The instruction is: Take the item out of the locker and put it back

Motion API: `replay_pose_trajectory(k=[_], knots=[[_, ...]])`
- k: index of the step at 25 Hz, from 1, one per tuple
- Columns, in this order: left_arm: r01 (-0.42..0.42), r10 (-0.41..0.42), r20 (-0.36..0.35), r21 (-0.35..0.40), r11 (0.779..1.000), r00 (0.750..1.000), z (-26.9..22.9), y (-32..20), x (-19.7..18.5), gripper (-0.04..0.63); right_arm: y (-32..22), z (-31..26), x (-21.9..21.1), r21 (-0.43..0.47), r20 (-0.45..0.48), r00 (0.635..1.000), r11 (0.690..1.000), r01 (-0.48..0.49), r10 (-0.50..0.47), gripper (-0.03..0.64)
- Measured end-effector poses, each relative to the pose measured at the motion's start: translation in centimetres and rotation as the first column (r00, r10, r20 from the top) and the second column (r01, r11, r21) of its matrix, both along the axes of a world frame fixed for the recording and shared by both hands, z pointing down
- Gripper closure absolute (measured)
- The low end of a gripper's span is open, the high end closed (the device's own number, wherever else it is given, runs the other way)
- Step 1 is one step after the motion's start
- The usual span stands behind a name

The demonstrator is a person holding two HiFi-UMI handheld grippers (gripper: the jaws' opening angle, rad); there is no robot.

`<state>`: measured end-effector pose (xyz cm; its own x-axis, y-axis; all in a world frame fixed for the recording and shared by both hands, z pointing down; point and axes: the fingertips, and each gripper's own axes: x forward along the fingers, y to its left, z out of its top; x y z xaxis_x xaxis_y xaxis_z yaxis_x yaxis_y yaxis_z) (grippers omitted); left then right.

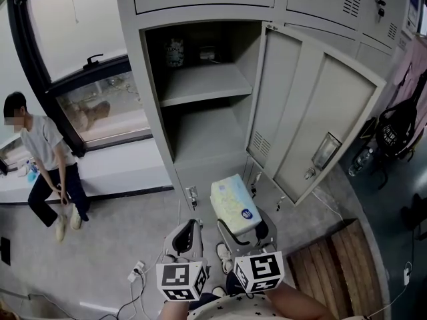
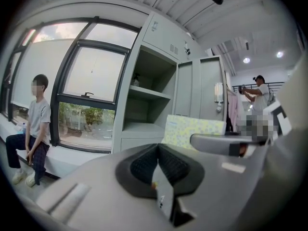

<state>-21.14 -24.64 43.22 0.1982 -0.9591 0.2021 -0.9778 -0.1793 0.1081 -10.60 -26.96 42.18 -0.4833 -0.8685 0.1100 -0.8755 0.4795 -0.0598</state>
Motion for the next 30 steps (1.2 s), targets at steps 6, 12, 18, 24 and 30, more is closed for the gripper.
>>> replay_pose_trajectory(k=[6, 12, 18, 24, 30], knots=[[0.012, -0.012, -0.008, 0.001, 1.000, 1.000, -0.2, -2.4, -0.7, 0.589, -3.0, -0.4, -0.9, 0.004, -0.005, 1.000, 1.000, 0.014, -0.014, 0.236], [0.008, -0.008, -0.012, -0.009, 1.000, 1.000, 0.1, -6.5, -1.5, 0.589, -9.3, -1.2, -2.9, 0.027, -0.016, 1.000, 0.999, 0.027, -0.027, 0.236], [0.030, -0.030, -0.012, -0.015, 0.999, 0.999, 0.2, -11.1, -2.7, 0.589, -17.1, -1.5, -5.4, 0.033, -0.041, 0.999, 0.999, 0.037, -0.036, 0.235], [0.052, -0.052, -0.020, -0.034, 0.998, 0.998, 0.4, -14.2, -3.9, 0.589, -22.6, -1.6, -7.4, 0.024, -0.054, 0.998, 0.999, 0.034, -0.033, 0.235], [0.055, -0.056, -0.012, -0.036, 0.998, 0.998, 0.2, -15.9, -4.6, 0.589, -25.1, -0.3, -8.2, 0.001, -0.066, 0.998, 1.000, 0.011, -0.010, 0.232]])
